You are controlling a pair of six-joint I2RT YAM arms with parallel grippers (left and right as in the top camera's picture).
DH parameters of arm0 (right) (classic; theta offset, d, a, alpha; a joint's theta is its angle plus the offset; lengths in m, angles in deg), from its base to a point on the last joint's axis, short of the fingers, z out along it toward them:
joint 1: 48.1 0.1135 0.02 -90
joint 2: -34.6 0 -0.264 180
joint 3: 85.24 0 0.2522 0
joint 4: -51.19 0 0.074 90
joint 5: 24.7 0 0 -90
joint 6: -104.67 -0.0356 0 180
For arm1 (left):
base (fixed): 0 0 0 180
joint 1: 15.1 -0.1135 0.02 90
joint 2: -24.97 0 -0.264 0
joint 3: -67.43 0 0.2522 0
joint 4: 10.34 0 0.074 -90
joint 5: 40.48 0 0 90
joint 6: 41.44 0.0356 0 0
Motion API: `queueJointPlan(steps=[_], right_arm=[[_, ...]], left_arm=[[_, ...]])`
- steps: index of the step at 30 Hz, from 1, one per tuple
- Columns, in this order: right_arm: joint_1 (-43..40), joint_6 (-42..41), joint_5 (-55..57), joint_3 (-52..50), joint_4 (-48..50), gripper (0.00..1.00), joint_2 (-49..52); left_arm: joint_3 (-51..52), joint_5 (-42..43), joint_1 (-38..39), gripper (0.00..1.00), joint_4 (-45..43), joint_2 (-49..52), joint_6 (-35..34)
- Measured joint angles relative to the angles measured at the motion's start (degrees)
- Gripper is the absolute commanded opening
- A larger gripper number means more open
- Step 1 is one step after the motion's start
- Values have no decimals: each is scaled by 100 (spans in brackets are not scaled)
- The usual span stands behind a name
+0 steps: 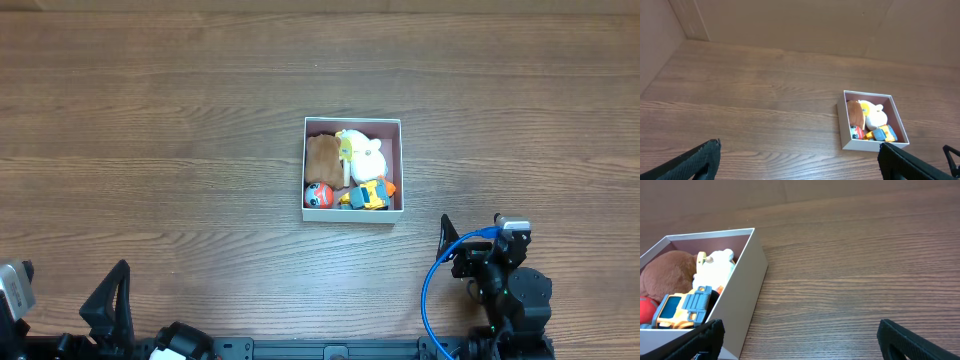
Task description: Pack container
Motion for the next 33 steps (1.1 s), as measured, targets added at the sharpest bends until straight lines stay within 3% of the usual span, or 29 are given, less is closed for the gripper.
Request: queueJointPlan(steps=[6,11,17,23,30,33], right_arm=[[-2,4,0,0,-2,100,0],[0,2,-2,-2,-2,100,0],[-2,4,-2,-4,4,100,0],[0,0,-2,-7,11,100,0],[0,2,-35,-7,11,100,0],[-2,4,-42,-7,11,100,0]], left_arm=[[195,-50,-24,100,-9,0,0],[916,-258,-688,100,-684,-98,-7],[2997,-304,-1711,100,-3198,-890,-31],[5471,-234,-1912,100,-5174,-2212,-70],[8124,-219,-1912,100,-6402,-3274,-262],[8786,-212,-1912,100,-6841,-3432,-424]])
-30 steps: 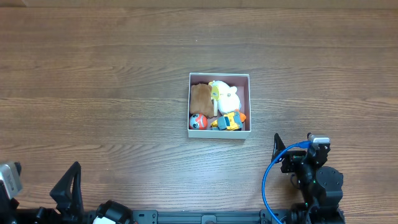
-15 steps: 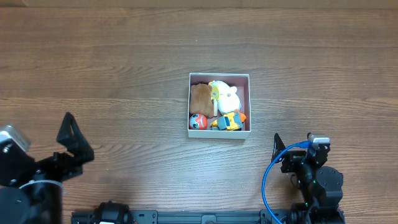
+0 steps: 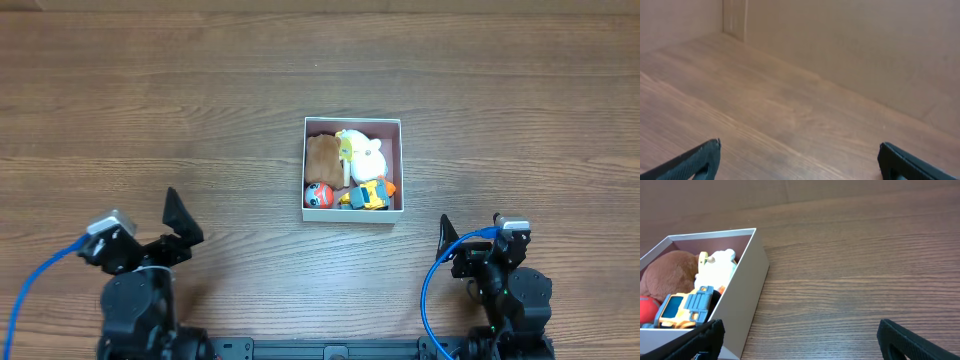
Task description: Pack container
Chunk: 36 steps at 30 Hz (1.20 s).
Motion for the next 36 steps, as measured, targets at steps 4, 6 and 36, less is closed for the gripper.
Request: queueJointPlan(steps=[4,6,36], right_arm=[[0,0,0,0,0,100,0],[2,-2,0,0,0,100,0],[2,0,-2,0,4,100,0]], left_arm=[[741,4,0,100,-505,-144,-201],[1056,2,0,100,-758,-210,-286],[2118,87,0,100,-1091,-850,-758]])
